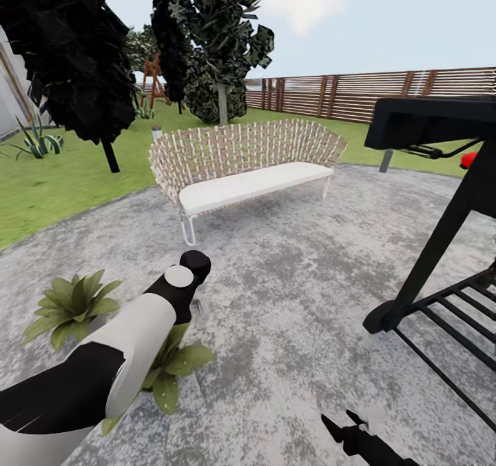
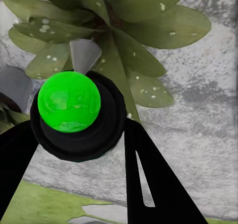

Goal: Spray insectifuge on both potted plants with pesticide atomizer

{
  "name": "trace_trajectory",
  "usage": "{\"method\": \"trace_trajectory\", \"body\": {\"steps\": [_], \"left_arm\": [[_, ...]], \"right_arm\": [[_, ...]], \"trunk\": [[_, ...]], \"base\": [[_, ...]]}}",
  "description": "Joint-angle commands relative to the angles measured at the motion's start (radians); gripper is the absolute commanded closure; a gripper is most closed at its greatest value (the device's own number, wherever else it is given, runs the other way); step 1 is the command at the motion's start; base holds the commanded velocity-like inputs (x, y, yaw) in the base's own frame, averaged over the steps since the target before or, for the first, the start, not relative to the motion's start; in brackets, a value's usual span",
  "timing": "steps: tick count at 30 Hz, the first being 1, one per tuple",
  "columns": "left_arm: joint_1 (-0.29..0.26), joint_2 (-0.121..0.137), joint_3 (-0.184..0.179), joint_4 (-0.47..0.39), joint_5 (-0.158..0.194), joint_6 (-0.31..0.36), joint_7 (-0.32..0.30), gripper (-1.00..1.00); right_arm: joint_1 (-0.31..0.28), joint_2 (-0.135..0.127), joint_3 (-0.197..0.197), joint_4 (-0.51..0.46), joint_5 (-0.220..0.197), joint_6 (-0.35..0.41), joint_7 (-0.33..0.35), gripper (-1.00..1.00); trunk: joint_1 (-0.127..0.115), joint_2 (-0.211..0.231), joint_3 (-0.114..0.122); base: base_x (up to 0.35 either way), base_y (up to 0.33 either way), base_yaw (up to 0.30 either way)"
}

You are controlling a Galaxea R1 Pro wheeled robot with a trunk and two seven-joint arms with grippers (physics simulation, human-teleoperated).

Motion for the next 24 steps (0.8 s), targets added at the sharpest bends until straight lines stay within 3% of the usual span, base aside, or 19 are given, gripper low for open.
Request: {"method": "trace_trajectory", "body": {"steps": [1, 12, 24], "left_arm": [[0.0, 0.0, -0.002, -0.001, -0.007, 0.01, -0.01, 1.0], [0.0, 0.0, -0.002, -0.001, -0.007, 0.01, -0.009, 1.0], [-0.002, 0.0, -0.002, -0.001, -0.009, 0.012, -0.008, 1.0]], "right_arm": [[-0.001, 0.0, -0.003, 0.001, -0.001, -0.002, 0.005, -1.0], [-0.001, 0.001, -0.003, 0.001, -0.002, -0.002, 0.005, -1.0], [-0.001, 0.001, -0.003, 0.003, -0.001, -0.002, 0.006, -1.0]], "trunk": [[0.0, 0.0, -0.001], [0.0, 0.0, -0.001], [0.0, 0.0, -0.001]], "base": [[-0.024, -0.033, -0.042], [-0.021, 0.003, -0.005], [-0.259, 0.171, 0.0]]}}
